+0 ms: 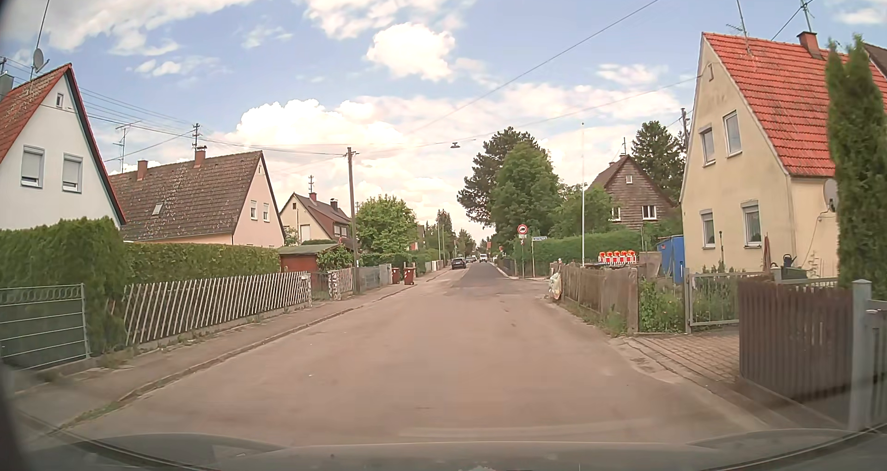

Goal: Follow the waypoints while adhering to traffic rules and regulations

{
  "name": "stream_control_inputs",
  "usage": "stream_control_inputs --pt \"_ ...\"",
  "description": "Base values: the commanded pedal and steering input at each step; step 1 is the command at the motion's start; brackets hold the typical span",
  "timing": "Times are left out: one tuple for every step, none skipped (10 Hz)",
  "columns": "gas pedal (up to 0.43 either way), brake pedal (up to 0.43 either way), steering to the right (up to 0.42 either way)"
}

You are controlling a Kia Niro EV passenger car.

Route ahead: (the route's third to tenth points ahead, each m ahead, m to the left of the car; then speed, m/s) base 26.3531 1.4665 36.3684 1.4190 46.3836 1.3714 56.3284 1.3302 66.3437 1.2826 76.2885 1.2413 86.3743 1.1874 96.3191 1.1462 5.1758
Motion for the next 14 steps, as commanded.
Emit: stream_control_inputs --pt "0.000 0.018 -0.005" --pt "0.000 0.018 -0.006" --pt "0.000 0.018 -0.006" --pt "0.000 0.018 -0.005" --pt "0.000 0.018 -0.003" --pt "0.000 0.018 -0.003" --pt "0.000 0.018 -0.002" --pt "0.000 0.018 -0.003" --pt "0.000 0.037 -0.003" --pt "0.000 0.079 -0.002" --pt "0.000 0.134 -0.003" --pt "0.000 0.140 -0.003" --pt "0.000 0.140 -0.004" --pt "0.000 0.146 -0.003"
